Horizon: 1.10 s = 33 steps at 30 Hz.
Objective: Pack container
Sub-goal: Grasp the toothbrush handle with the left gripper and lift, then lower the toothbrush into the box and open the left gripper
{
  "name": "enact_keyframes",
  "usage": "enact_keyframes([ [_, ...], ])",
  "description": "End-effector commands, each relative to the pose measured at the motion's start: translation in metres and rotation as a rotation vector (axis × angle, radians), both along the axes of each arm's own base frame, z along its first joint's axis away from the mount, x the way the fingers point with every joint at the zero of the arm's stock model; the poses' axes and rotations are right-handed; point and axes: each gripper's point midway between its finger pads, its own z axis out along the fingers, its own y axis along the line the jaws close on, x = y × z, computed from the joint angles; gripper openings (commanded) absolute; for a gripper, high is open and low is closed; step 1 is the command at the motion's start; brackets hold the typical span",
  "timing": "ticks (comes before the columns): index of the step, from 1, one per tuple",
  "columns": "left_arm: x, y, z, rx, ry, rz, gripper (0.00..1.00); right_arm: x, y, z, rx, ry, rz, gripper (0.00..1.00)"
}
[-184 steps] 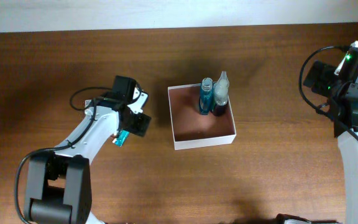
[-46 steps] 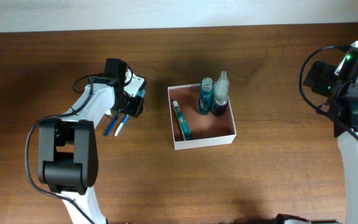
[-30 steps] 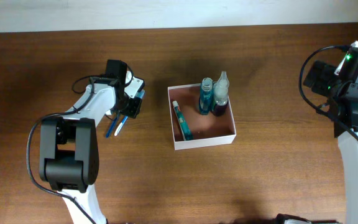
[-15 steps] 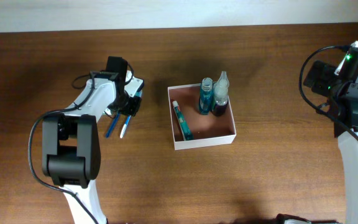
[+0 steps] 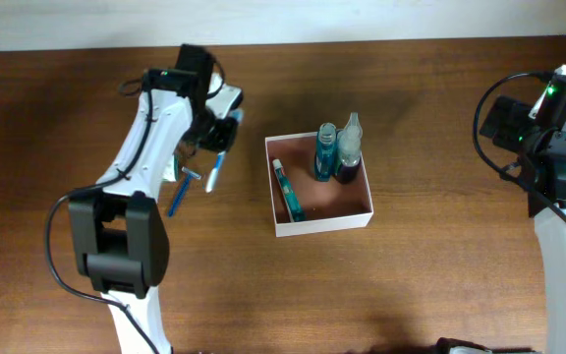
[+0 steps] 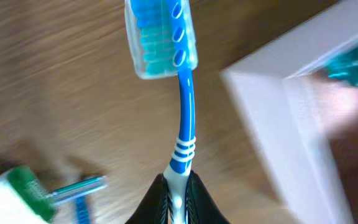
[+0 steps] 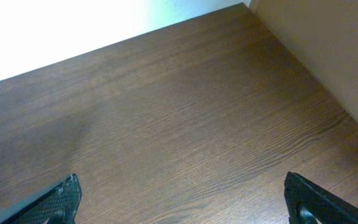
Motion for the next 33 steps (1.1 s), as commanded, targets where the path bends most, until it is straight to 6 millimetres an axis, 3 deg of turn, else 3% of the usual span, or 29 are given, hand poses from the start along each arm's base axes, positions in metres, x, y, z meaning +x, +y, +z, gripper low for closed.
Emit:
enact_keyframes([
  [1,-0.015,-0.052,0.026,-0.19,0.053,-0.023,0.01,-0.001,-0.002,0.011,-0.005,-0.027,-0.007,0.99],
  [5,-0.031,-0.078,0.032,-0.269,0.103,-0.069,0.01,-0.001,-0.002,0.011,-0.005,-0.027,-0.007,0.99],
  [14,-0.053,-0.115,0.031,-0.256,0.132,-0.121,0.01,-0.001,-0.002,0.011,-0.005,-0.027,-0.007,0.99],
  [22,-0.046,-0.129,0.027,-0.203,0.082,-0.058,0.01,-0.001,-0.002,0.011,-0.005,-0.027,-0.007,0.99],
  [26,-0.04,-0.121,0.023,-0.154,0.071,0.01,0.01,-0.001,-0.002,0.011,-0.005,-0.027,-0.007,0.99],
  [33,-0.046,-0.128,0.019,-0.14,0.075,-0.007,0.01,-0.001,-0.002,0.011,-0.005,-0.027,-0.007,0.99],
])
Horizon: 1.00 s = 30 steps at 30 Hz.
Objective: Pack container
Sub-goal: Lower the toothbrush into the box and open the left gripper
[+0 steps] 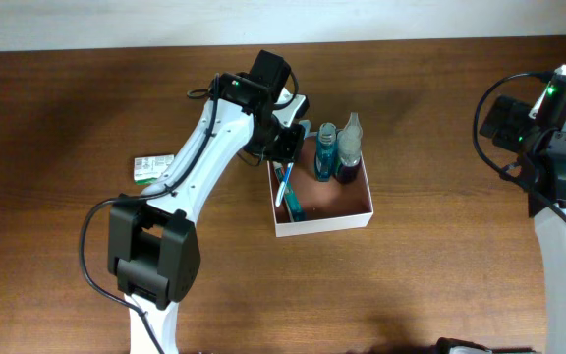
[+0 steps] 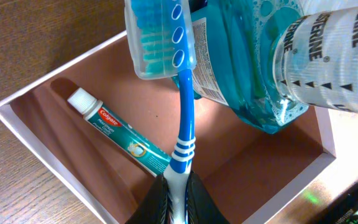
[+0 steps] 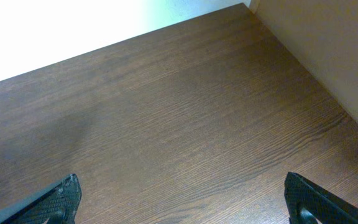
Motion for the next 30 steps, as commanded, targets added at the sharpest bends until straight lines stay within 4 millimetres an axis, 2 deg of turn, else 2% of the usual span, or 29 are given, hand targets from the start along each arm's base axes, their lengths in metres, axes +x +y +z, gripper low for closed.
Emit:
enact_keyframes([
  [1,-0.001,-0.008,0.0,0.031,-0.024,-0.004,0.01,-0.001,-0.002,0.011,-0.005,-0.028,-0.007,0.99],
  [12,0.0,-0.008,-0.004,0.088,-0.058,-0.011,0.01,-0.001,-0.002,0.011,-0.004,-0.027,-0.007,0.99],
  [21,-0.008,-0.003,-0.008,0.107,-0.024,-0.013,0.01,-0.001,-0.002,0.011,-0.005,-0.028,-0.007,0.99],
  [22,-0.009,-0.003,-0.009,0.109,-0.019,-0.014,0.1,-0.001,-0.002,0.011,-0.005,-0.028,-0.007,0.99],
  [23,-0.01,-0.002,-0.009,0.111,-0.017,-0.014,0.24,-0.001,-0.002,0.011,-0.005,-0.028,-0.007,0.99],
  [24,-0.01,-0.002,-0.009,0.111,-0.016,-0.014,0.43,-0.001,-0.002,0.011,-0.005,-0.028,-0.007,0.99],
  [25,-0.01,-0.002,-0.009,0.111,-0.017,-0.014,0.5,-0.001,-0.002,0.011,-0.005,-0.028,-0.007,0.99],
  [26,-0.01,-0.002,-0.009,0.11,-0.017,-0.014,0.53,-0.001,-0.002,0.011,-0.005,-0.028,-0.007,0.99],
  [30,-0.006,0.004,-0.007,0.108,-0.02,0.001,0.54,-0.001,-0.002,0.011,-0.005,-0.028,-0.007,0.99],
])
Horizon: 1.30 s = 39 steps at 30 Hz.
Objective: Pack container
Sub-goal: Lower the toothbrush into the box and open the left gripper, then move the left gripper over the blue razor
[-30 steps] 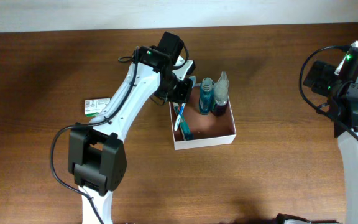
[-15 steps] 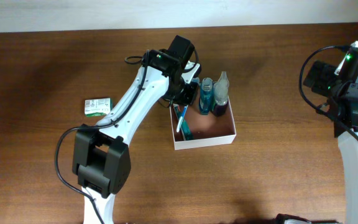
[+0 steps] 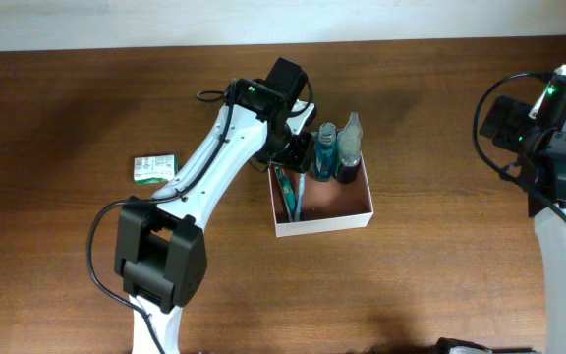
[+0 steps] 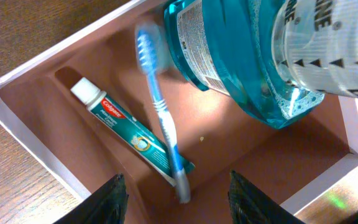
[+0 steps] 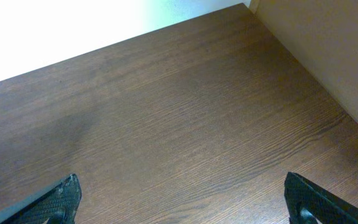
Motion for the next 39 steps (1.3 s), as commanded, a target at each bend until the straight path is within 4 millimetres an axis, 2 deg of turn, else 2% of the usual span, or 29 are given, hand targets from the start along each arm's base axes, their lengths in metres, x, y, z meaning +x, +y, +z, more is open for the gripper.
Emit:
enact_keyframes([
  [1,0.005,0.01,0.0,0.008,0.0,0.016,0.53,-0.001,-0.002,0.011,-0.004,-0.028,-0.007,0.98],
  [4,0.01,0.035,0.007,0.046,-0.004,0.029,0.53,-0.001,-0.002,0.011,-0.004,-0.028,-0.007,0.99],
  [8,0.008,0.094,0.011,0.159,0.027,0.043,0.53,-0.001,-0.002,0.011,-0.004,-0.028,-0.007,0.99],
  [13,0.009,0.154,0.007,0.25,0.07,0.083,0.53,-0.001,-0.002,0.011,-0.004,-0.028,-0.007,0.99],
  [20,0.01,0.198,-0.001,0.25,0.117,0.167,0.5,-0.001,-0.002,0.011,-0.004,-0.028,-0.007,0.99],
  [23,0.006,0.208,-0.001,0.2,0.153,0.203,0.5,-0.001,-0.002,0.011,-0.004,-0.028,-0.007,0.99],
  [29,-0.02,0.2,0.011,0.161,0.22,0.152,0.47,-0.001,-0.002,0.011,-0.004,-0.027,-0.007,0.99],
  [33,-0.038,0.193,0.042,0.142,0.105,0.158,0.46,-0.001,-0.002,0.011,-0.004,-0.028,-0.007,0.99],
  [36,-0.058,0.196,0.078,0.11,-0.079,0.184,0.47,-0.001,-0.002,0.011,-0.004,-0.028,-0.007,0.99],
  [37,-0.063,0.199,0.084,0.113,-0.141,0.192,0.52,-0.001,-0.002,0.011,-0.004,-0.028,-0.007,0.99],
  [39,-0.07,0.21,0.085,0.131,-0.276,0.219,0.99,-0.001,-0.002,0.011,-0.004,-0.028,-0.007,0.99],
])
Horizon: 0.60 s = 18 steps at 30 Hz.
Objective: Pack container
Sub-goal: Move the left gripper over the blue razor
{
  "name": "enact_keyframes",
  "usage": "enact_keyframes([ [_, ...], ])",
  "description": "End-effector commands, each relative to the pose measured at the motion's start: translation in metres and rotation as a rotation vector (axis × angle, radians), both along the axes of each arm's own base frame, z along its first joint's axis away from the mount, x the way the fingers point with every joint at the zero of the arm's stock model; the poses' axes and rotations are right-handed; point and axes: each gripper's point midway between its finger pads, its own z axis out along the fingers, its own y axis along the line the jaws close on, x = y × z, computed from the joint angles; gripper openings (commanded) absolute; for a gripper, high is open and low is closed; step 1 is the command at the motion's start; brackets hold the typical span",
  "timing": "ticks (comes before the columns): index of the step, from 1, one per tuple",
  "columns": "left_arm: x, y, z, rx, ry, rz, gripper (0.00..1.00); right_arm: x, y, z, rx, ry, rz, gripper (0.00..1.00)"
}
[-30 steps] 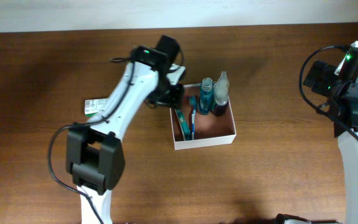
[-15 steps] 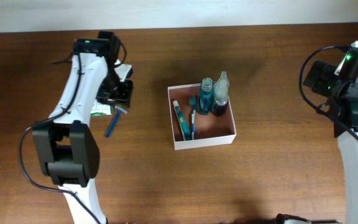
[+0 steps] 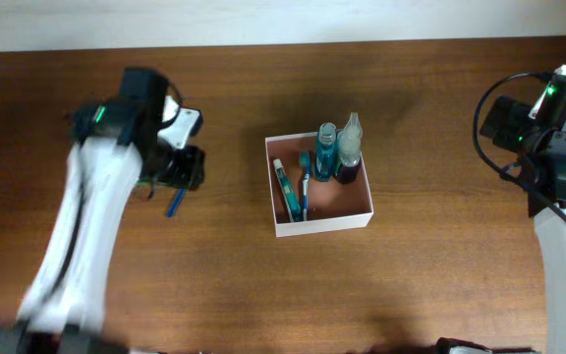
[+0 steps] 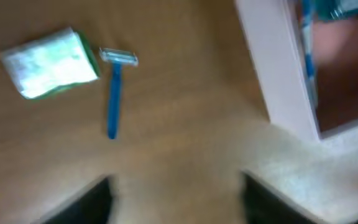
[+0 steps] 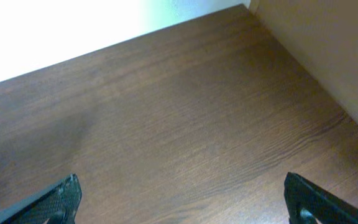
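Note:
The white box (image 3: pixel 322 221) holds a toothpaste tube (image 3: pixel 285 193), a blue toothbrush (image 3: pixel 305 189), a blue mouthwash bottle (image 3: pixel 326 149) and a spray bottle (image 3: pixel 348 147). My left gripper (image 3: pixel 187 167) is well left of the box, open and empty; the arm is blurred. In the left wrist view, left gripper (image 4: pixel 176 205) is above bare wood, with a blue razor (image 4: pixel 113 93) and a green-and-white packet (image 4: pixel 50 55) ahead of it and the box wall (image 4: pixel 277 74) to the right. The razor (image 3: pixel 175 204) lies just below the gripper. My right gripper (image 5: pixel 182 205) is open over bare table.
The right arm (image 3: pixel 558 128) stands at the table's far right edge, away from the box. A pale wall (image 5: pixel 328 43) borders the table at the right in the right wrist view. The toothbrush (image 4: pixel 306 56) shows inside the box.
My left gripper has moved from over the box to the left side of the table, above the razor and packet. The toothbrush lies in the box. The right arm has not moved.
My left gripper was shut on the blue toothbrush near the razor, left of the box. Then it held the brush over the box. Then it was open with the brush lying inside by the toothpaste. Now it is back at the left, empty.

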Motion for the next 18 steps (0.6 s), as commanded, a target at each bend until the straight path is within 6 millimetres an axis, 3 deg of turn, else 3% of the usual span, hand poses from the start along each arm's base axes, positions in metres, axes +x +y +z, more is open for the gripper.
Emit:
enact_keyframes([
  [1,-0.023,0.016,0.007,0.028,-0.171,0.043,0.99,-0.001,-0.002,0.01,-0.004,-0.026,-0.007,0.99],
  [3,-0.025,0.024,-0.012,0.025,-0.196,0.077,1.0,-0.001,-0.002,0.01,-0.004,-0.026,-0.007,0.98],
  [4,-0.027,0.033,-0.031,0.028,-0.18,0.108,1.0,-0.001,-0.002,0.01,-0.004,-0.026,-0.007,0.99],
  [8,-0.029,0.052,-0.081,-0.009,-0.048,0.176,0.99,-0.001,-0.002,0.01,-0.004,-0.026,-0.007,0.99],
  [12,-0.009,0.066,-0.125,-0.032,0.021,0.203,0.99,-0.001,-0.002,0.01,-0.004,-0.026,-0.007,0.99],
  [18,0.01,0.061,-0.16,-0.009,0.02,0.09,0.96,-0.001,-0.002,0.01,-0.004,-0.026,-0.007,0.99],
])
